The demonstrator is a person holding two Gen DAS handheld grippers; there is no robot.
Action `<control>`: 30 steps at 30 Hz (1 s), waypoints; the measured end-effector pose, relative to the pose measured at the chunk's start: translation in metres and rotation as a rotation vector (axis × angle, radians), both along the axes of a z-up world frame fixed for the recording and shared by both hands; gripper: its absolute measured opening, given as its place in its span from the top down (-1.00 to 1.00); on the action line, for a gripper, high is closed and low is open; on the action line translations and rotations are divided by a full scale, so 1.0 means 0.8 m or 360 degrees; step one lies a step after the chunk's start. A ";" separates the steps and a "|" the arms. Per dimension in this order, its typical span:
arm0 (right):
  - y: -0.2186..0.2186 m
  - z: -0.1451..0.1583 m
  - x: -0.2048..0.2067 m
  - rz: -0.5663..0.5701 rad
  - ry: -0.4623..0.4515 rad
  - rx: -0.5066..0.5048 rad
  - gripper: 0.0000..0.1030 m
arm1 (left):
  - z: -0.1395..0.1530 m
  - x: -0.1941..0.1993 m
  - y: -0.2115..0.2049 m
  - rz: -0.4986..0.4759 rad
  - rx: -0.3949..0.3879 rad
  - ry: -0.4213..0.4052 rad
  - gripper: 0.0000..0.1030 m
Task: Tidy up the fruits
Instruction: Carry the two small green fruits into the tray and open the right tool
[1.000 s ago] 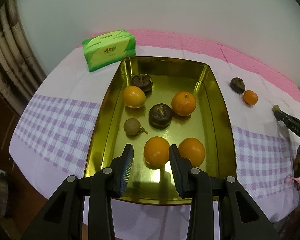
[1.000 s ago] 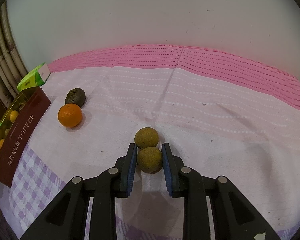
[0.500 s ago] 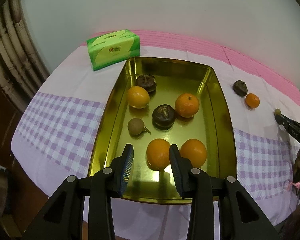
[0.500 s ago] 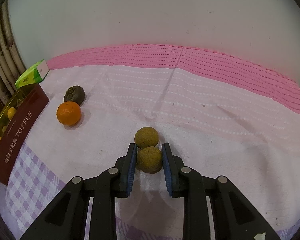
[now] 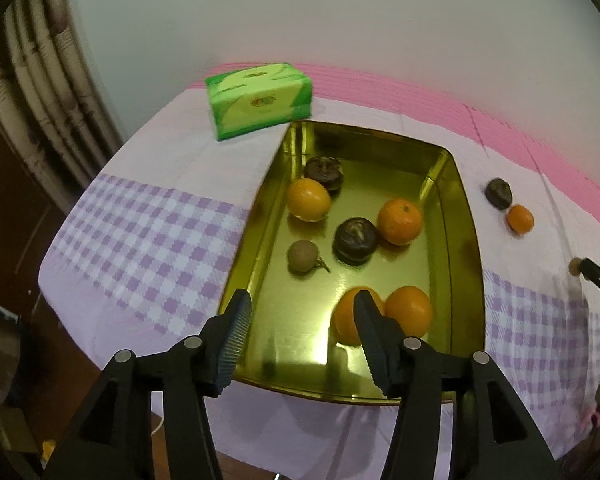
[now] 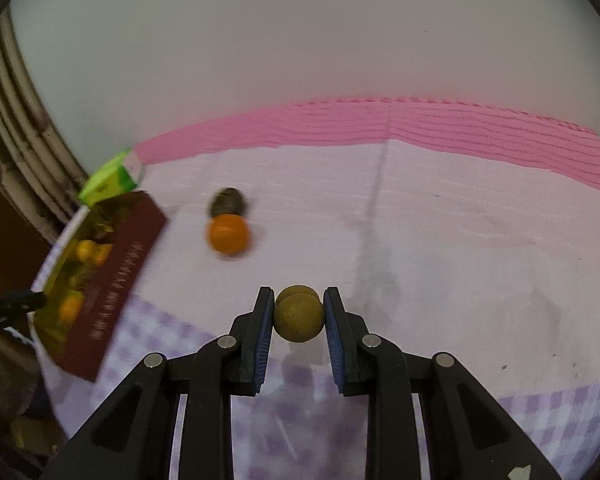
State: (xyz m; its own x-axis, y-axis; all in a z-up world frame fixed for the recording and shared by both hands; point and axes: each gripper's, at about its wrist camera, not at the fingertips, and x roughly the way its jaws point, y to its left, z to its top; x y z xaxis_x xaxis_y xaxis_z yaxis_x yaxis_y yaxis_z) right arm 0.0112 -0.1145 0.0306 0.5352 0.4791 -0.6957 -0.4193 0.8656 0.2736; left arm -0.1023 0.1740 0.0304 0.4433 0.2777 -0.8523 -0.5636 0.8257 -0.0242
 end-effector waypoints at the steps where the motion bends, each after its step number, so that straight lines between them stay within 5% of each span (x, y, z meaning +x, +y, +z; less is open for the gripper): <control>1: 0.005 0.004 -0.002 0.0015 -0.0002 0.0016 0.55 | 0.001 -0.001 0.002 0.0016 -0.0003 -0.0004 -0.07; 16: 0.145 0.075 -0.027 0.0398 -0.0079 0.0124 0.55 | 0.012 -0.012 0.012 0.0139 0.0079 -0.0015 -0.30; 30: 0.267 0.053 0.016 0.0555 0.0006 0.0098 0.55 | 0.015 -0.018 0.025 0.0214 0.0087 -0.0014 -0.37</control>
State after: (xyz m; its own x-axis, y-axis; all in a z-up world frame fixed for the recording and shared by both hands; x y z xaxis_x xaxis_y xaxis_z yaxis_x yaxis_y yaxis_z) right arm 0.0241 0.0987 0.0730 0.3293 0.6736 -0.6616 -0.6856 0.6524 0.3229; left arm -0.1164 0.1943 0.0424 0.4064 0.3809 -0.8305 -0.6692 0.7429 0.0133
